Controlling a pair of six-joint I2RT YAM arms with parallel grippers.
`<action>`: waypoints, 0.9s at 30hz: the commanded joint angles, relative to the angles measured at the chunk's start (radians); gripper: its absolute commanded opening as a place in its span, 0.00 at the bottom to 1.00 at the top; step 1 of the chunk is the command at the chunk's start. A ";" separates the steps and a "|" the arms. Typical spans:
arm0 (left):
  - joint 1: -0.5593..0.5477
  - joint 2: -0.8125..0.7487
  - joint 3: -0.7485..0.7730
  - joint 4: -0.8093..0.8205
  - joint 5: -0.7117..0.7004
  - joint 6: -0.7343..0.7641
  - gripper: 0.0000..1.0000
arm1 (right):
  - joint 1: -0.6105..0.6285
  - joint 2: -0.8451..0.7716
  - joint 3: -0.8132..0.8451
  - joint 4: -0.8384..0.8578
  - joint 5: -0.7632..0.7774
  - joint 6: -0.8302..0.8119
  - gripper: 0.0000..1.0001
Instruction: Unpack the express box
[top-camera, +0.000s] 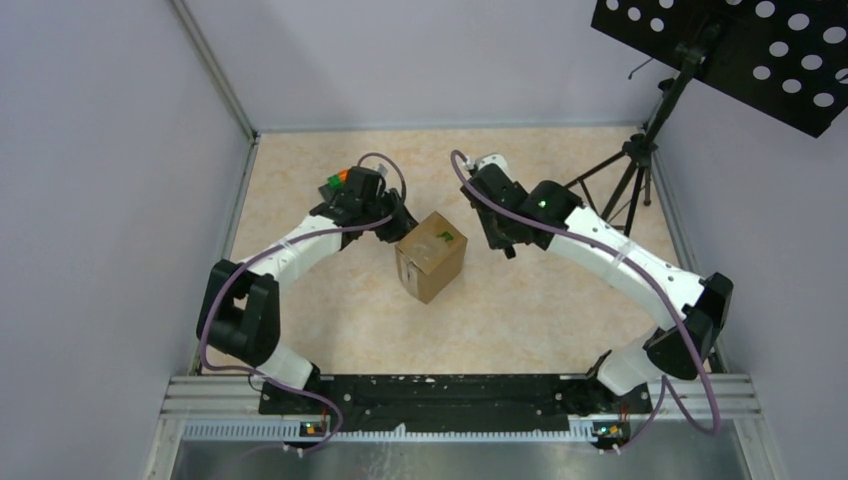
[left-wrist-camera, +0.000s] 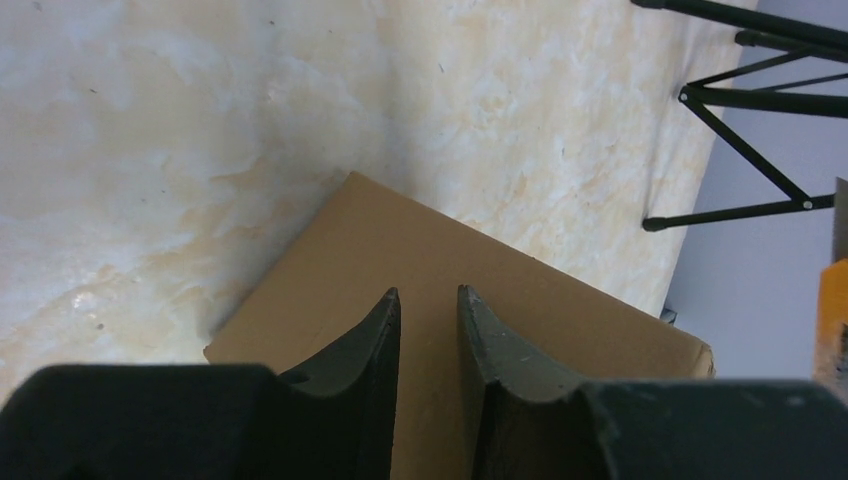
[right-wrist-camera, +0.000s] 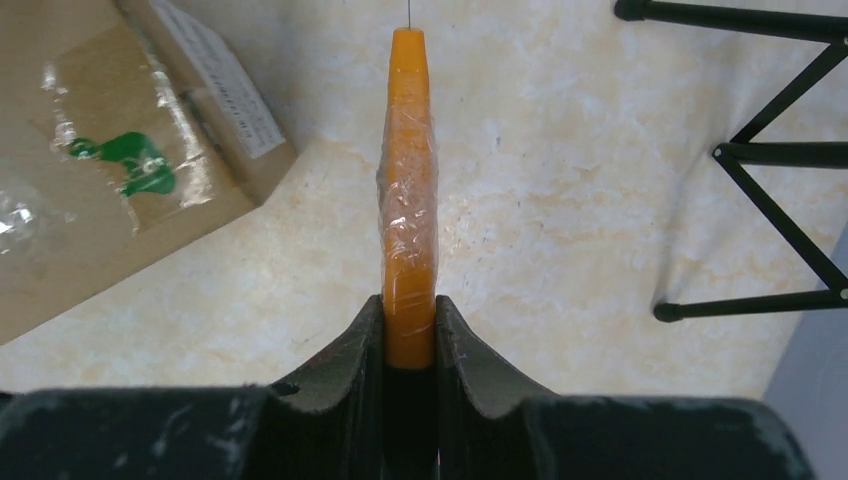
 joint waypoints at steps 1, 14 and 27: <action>-0.026 0.001 -0.018 0.069 0.054 -0.016 0.31 | 0.062 -0.008 0.112 -0.061 0.039 -0.024 0.00; -0.035 0.018 -0.021 0.083 0.040 -0.013 0.32 | 0.109 0.016 0.286 -0.179 -0.067 -0.072 0.00; 0.065 -0.077 0.155 -0.048 -0.017 0.209 0.54 | 0.182 0.021 0.374 -0.286 -0.183 -0.073 0.00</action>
